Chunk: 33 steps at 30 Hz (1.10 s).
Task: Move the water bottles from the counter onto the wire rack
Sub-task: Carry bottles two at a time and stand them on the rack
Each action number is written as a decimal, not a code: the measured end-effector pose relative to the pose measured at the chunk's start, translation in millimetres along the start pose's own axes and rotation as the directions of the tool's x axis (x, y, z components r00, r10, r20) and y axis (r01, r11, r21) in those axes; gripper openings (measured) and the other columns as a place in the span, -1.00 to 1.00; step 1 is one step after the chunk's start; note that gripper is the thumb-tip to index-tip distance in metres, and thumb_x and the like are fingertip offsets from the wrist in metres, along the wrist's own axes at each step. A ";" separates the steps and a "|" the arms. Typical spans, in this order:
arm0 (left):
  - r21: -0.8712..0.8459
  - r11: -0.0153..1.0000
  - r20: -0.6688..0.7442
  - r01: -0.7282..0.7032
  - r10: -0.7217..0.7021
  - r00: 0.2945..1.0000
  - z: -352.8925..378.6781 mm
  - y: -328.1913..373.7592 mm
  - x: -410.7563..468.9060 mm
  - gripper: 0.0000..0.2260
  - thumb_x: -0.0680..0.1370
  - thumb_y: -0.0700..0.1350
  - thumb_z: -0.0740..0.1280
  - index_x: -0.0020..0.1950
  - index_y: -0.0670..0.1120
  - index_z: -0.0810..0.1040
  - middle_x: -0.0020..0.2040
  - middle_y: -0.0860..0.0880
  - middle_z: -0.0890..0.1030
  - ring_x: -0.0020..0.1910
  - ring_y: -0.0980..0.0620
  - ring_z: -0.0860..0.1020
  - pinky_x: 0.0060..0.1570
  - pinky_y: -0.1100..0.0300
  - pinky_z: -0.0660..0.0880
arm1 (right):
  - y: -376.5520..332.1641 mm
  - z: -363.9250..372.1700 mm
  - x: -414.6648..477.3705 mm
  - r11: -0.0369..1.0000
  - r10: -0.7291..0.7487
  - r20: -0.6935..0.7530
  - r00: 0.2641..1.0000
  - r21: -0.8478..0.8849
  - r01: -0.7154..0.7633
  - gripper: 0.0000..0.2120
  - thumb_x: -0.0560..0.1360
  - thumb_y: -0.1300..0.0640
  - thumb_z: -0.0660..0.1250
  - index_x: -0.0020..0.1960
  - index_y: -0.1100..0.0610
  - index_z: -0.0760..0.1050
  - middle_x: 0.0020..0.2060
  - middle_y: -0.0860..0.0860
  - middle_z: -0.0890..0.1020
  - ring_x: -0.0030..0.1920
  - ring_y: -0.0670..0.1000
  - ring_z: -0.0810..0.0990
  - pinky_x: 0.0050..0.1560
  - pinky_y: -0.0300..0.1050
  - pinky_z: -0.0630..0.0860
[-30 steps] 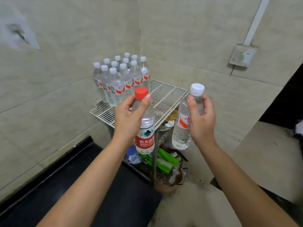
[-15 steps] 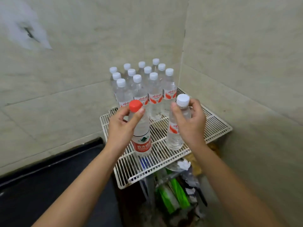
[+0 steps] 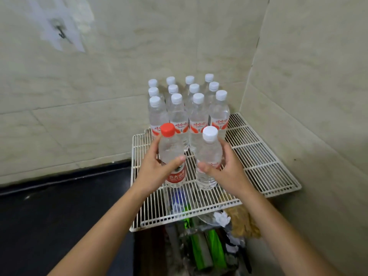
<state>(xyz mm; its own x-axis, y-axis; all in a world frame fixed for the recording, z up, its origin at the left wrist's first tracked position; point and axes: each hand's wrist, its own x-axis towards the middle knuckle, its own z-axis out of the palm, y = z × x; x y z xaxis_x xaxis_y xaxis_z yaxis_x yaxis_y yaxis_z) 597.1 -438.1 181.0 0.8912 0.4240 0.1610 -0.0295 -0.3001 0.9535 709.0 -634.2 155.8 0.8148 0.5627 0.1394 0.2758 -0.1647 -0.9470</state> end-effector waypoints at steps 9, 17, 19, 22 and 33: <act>0.221 0.961 -0.024 0.168 -0.167 0.986 9.9 -49.7 -14.3 -0.44 0.43 -0.06 0.56 0.38 0.01 0.45 0.26 0.04 0.60 0.19 0.13 0.57 0.26 -0.04 0.54 | 24.9 -2.3 -18.4 0.959 0.194 0.112 0.974 -0.230 -0.165 -0.31 0.43 -0.02 0.55 0.46 -0.20 0.32 0.07 -0.35 0.55 0.08 -0.29 0.58 0.20 -0.21 0.56; 0.318 0.929 -0.113 0.190 -0.162 0.980 -9.7 -61.1 14.0 -0.50 0.45 -0.09 0.55 0.35 -0.02 0.50 0.26 -0.05 0.51 0.18 0.04 0.54 0.31 -0.06 0.51 | 15.8 34.3 32.1 0.943 0.140 0.163 0.977 -0.323 -0.081 -0.37 0.50 0.02 0.49 0.51 -0.06 0.34 0.36 -0.05 0.56 0.24 -0.07 0.57 0.33 0.08 0.54; 0.309 0.934 -0.107 0.180 -0.154 0.982 -12.9 -62.3 18.7 -0.48 0.46 -0.12 0.54 0.37 -0.03 0.47 0.28 -0.02 0.54 0.19 0.07 0.54 0.29 -0.02 0.52 | 15.6 41.2 43.0 0.931 0.149 0.173 0.974 -0.356 -0.080 -0.40 0.52 0.03 0.47 0.50 -0.05 0.35 0.33 -0.03 0.60 0.26 -0.03 0.60 0.35 0.11 0.53; 0.283 0.940 -0.120 0.189 -0.161 0.980 -13.1 -63.3 20.3 -0.43 0.47 -0.15 0.53 0.42 -0.02 0.40 0.31 0.04 0.54 0.25 0.09 0.52 0.27 0.05 0.52 | 16.7 47.7 51.1 0.926 0.163 0.165 0.973 -0.367 -0.092 -0.40 0.54 0.05 0.45 0.52 -0.01 0.32 0.34 0.00 0.59 0.30 0.00 0.60 0.37 0.10 0.50; 0.244 0.944 -0.154 0.220 -0.186 0.970 -13.1 -73.1 29.9 -0.43 0.51 -0.12 0.49 0.47 0.00 0.36 0.38 0.02 0.53 0.35 0.08 0.48 0.34 -0.03 0.49 | 28.4 59.6 59.5 0.897 0.120 0.074 0.990 -0.435 -0.076 -0.47 0.56 -0.05 0.39 0.44 0.06 0.29 0.21 0.07 0.65 0.17 0.07 0.65 0.26 0.12 0.56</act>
<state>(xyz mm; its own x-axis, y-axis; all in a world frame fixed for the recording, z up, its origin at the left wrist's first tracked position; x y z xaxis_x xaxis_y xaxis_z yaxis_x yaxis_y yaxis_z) 620.0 -392.3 119.5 0.8006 0.5990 0.0186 0.2784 -0.3992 0.8736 734.9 -557.1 119.9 0.8020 0.5974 0.0034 0.4073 -0.5427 -0.7346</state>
